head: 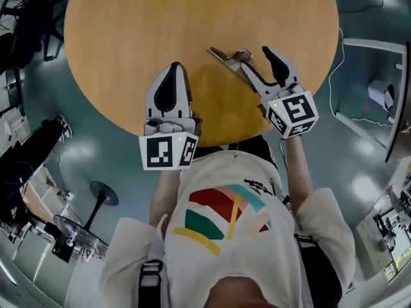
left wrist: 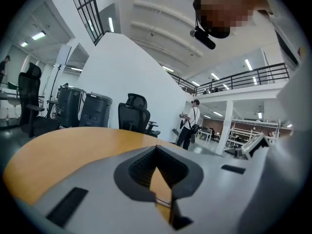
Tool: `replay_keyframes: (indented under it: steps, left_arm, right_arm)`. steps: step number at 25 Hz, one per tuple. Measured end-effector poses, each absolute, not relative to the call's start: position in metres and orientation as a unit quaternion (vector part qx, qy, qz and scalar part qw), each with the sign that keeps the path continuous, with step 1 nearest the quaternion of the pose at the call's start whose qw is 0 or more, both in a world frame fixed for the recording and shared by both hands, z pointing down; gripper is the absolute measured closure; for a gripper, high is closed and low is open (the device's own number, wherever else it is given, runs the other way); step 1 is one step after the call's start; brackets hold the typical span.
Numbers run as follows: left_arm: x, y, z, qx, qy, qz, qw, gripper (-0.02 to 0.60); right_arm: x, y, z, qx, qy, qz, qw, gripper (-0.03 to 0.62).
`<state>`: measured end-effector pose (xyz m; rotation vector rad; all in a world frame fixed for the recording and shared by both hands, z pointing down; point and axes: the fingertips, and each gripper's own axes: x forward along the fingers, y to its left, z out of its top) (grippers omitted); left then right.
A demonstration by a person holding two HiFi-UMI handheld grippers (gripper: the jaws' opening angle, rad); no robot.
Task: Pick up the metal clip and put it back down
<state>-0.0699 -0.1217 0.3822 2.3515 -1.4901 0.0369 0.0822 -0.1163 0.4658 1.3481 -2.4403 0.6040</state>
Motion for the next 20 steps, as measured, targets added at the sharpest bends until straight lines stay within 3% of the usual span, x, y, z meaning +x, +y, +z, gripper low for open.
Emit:
replay_keyframes:
  steps: [6, 16, 20]
  left_arm:
    - [-0.063, -0.128, 0.45, 0.823, -0.524, 0.051, 0.216, 0.538]
    - [-0.07, -0.117, 0.487, 0.803, -0.542, 0.075, 0.234, 0.538]
    - [-0.071, -0.115, 0.486, 0.801, -0.548, 0.073, 0.23, 0.538]
  right_arm:
    - [0.075, -0.131, 0.547, 0.442, -0.841, 0.251, 0.187, 0.349]
    - [0.048, -0.118, 0.584, 0.398, -0.85, 0.197, 0.283, 0.35]
    - [0.043, -0.112, 0.579, 0.4, -0.855, 0.183, 0.274, 0.424]
